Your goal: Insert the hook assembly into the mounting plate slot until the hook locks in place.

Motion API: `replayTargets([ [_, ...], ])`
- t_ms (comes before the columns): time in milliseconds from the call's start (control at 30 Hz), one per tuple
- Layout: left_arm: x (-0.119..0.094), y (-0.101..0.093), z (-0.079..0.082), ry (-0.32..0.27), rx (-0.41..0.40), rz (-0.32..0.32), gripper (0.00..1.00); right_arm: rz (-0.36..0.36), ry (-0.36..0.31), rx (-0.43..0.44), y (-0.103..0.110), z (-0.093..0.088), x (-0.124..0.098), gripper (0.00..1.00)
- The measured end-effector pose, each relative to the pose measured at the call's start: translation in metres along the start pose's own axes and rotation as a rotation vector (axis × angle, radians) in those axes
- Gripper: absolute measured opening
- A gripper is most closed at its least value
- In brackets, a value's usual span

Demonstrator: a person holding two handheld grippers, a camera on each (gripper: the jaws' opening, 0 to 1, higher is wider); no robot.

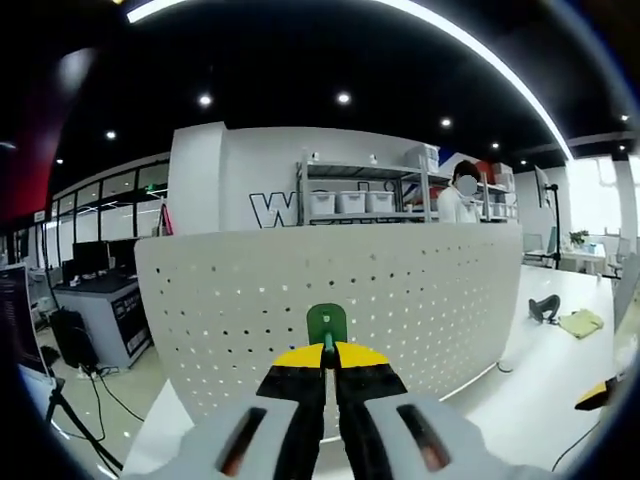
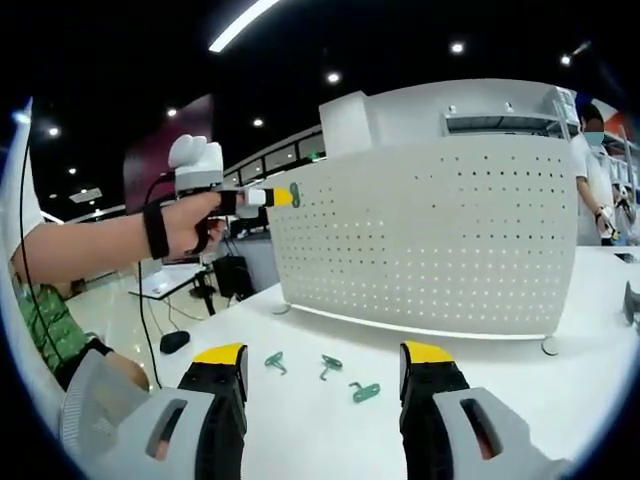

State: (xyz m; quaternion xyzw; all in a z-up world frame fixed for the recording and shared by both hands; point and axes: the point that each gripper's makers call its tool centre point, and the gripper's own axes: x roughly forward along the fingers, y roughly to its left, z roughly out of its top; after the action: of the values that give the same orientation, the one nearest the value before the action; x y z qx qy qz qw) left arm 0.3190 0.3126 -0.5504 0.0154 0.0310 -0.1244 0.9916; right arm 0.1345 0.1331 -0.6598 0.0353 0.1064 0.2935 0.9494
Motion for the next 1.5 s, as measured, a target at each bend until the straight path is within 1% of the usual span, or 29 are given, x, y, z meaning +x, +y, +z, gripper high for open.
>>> replayTargets([
  [100, 0.004, -0.001, 0.005, -0.004, 0.006, 0.001, 0.02, -0.001, -0.017, -0.003, 0.001, 0.002, -0.001, 0.63],
  [233, 0.011, 0.000, 0.009, -0.006, -0.008, 0.005, 0.02, 0.008, -0.010, -0.005, 0.002, 0.002, -0.001, 0.63],
  [367, 0.015, 0.000, 0.010, -0.004, -0.005, 0.014, 0.02, 0.002, -0.006, -0.002, -0.001, 0.000, -0.004, 0.63],
  [467, 0.018, -0.001, 0.011, -0.010, 0.008, 0.017, 0.02, 0.001, -0.014, 0.004, -0.003, 0.001, -0.006, 0.63],
  [567, 0.023, 0.001, 0.010, 0.002, 0.006, 0.024, 0.02, -0.005, -0.011, 0.003, -0.004, 0.001, -0.006, 0.63],
  [700, 0.029, 0.001, 0.013, 0.002, 0.003, 0.025, 0.02, -0.008, -0.018, 0.010, -0.006, 0.002, -0.007, 0.63],
  [767, 0.034, 0.002, 0.014, 0.006, 0.010, 0.030, 0.02, -0.008, -0.035, 0.042, -0.007, 0.003, -0.008, 0.62],
  [967, 0.045, 0.007, 0.019, 0.002, 0.010, 0.043, 0.02, -0.009, -0.063, 0.044, -0.007, 0.009, -0.008, 0.63],
  [1033, 0.047, 0.006, 0.021, 0.002, 0.010, 0.041, 0.02, -0.011, -0.062, 0.042, -0.008, 0.009, -0.008, 0.63],
  [1100, 0.051, 0.004, 0.023, -0.002, 0.027, 0.040, 0.02, -0.015, -0.059, 0.043, -0.010, 0.009, -0.008, 0.63],
  [1167, 0.053, 0.005, 0.024, -0.002, 0.025, 0.046, 0.02, -0.017, -0.060, 0.042, -0.011, 0.009, -0.008, 0.63],
  [1200, 0.054, 0.006, 0.026, -0.018, 0.029, 0.053, 0.02, -0.017, -0.057, 0.042, -0.011, 0.008, -0.008, 0.63],
  [1333, 0.061, 0.006, 0.024, -0.008, 0.017, 0.057, 0.02, -0.026, -0.058, 0.045, -0.015, 0.007, -0.012, 0.63],
  [1500, 0.066, 0.007, 0.025, -0.015, 0.023, 0.068, 0.02, -0.040, -0.056, 0.064, -0.018, 0.003, -0.015, 0.63],
])
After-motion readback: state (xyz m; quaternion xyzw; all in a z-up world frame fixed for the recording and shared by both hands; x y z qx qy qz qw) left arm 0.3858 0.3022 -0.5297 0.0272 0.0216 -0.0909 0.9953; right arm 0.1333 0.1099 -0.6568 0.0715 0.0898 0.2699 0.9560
